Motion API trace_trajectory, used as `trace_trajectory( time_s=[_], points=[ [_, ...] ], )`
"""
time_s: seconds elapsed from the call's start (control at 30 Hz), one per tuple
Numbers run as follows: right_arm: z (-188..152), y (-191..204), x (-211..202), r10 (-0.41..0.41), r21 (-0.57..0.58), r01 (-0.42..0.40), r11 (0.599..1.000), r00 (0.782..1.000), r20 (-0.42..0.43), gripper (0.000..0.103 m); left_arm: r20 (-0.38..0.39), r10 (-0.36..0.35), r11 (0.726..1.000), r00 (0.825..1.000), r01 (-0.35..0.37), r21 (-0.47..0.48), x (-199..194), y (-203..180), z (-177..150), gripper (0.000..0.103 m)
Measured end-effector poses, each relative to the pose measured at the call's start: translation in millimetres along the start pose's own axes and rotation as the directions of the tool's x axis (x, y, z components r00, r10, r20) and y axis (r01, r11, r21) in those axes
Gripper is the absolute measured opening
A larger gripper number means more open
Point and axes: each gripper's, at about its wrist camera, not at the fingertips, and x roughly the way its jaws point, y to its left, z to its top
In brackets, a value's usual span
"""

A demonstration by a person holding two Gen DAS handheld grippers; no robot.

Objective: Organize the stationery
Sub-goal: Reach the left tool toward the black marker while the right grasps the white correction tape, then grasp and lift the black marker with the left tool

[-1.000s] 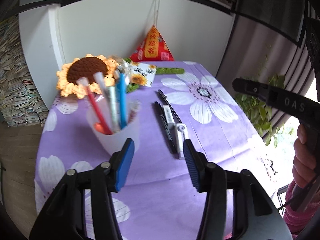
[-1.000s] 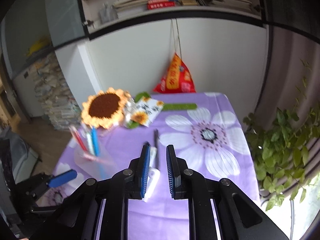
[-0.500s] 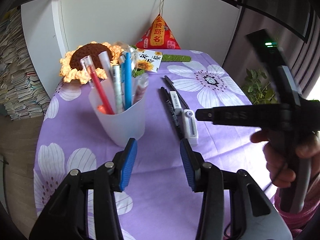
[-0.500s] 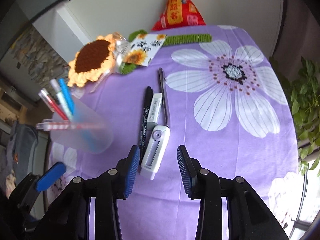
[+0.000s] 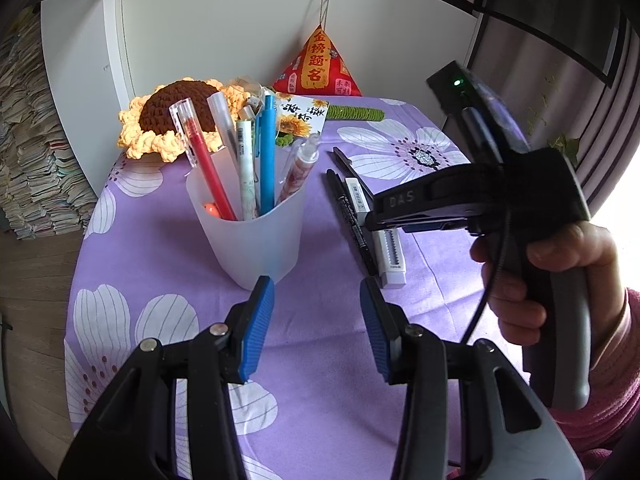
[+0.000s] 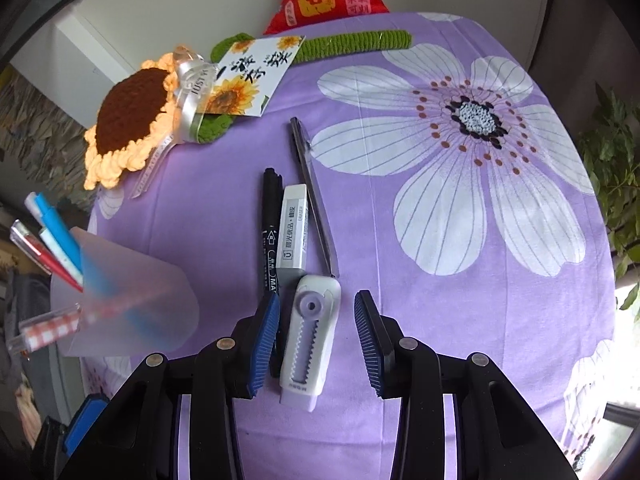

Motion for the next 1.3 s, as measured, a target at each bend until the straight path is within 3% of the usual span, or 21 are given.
trace_trajectory(
  time_s=[0.17, 0.23, 0.43, 0.63, 0.8, 1.03, 1.07, 1.1, 1.13, 1.3],
  points=[
    [3.0, 4.0, 8.9, -0.045, 0.008, 0.045, 0.999, 0.999, -0.007, 0.039, -0.003, -0.003, 1.000, 1.000, 0.003, 0.000, 1.4, 1.2, 0.5, 0.041],
    [4.4, 6.3, 7.7, -0.065, -0.005, 0.065, 0.998, 0.998, 0.004, 0.028, -0.003, -0.006, 1.000, 1.000, 0.006, 0.001, 2.0, 0.4, 1.1, 0.041],
    [-3.7, 0.6, -11.3, -0.005, -0.025, 0.006, 1.000, 0.999, 0.044, 0.027, -0.021, -0.011, 1.000, 1.000, 0.011, 0.013, 10.8, -9.9, 6.4, 0.041],
    [-26.5, -35.6, -58.8, 0.028, -0.014, -0.026, 1.000, 0.991, 0.133, 0.027, -0.044, -0.033, 0.998, 0.999, 0.035, 0.057, 33.9, -39.0, 21.9, 0.041],
    [-43.9, -68.2, -79.7, 0.034, 0.031, -0.040, 0.999, 0.985, 0.167, 0.026, -0.090, 0.035, 0.994, 0.995, -0.026, 0.105, 73.5, -59.5, 33.9, 0.041],
    [-55.1, -90.2, -102.2, 0.017, 0.055, -0.031, 0.998, 0.973, 0.230, 0.026, -0.145, 0.103, 0.991, 0.984, -0.088, 0.100, 106.5, -56.5, 41.0, 0.041],
    [-56.1, -90.6, -106.4, 0.009, 0.047, -0.021, 0.999, 0.969, 0.248, 0.026, -0.152, 0.106, 0.991, 0.983, -0.092, 0.096, 109.7, -55.7, 41.4, 0.040],
    [-56.3, -89.9, -107.6, 0.002, 0.043, -0.014, 0.999, 0.966, 0.258, 0.026, -0.164, 0.111, 0.991, 0.980, -0.097, 0.088, 113.6, -53.7, 41.0, 0.030],
    [-56.9, -90.0, -109.3, -0.001, 0.041, -0.010, 0.999, 0.964, 0.267, 0.026, -0.178, 0.112, 0.992, 0.978, -0.098, 0.083, 116.4, -53.2, 39.8, 0.010],
    [-59.8, -90.8, -110.1, 0.023, 0.028, -0.031, 0.999, 0.964, 0.264, 0.026, -0.187, 0.078, 0.996, 0.979, -0.069, 0.053, 98.5, -45.7, 30.8, 0.008]
  ],
)
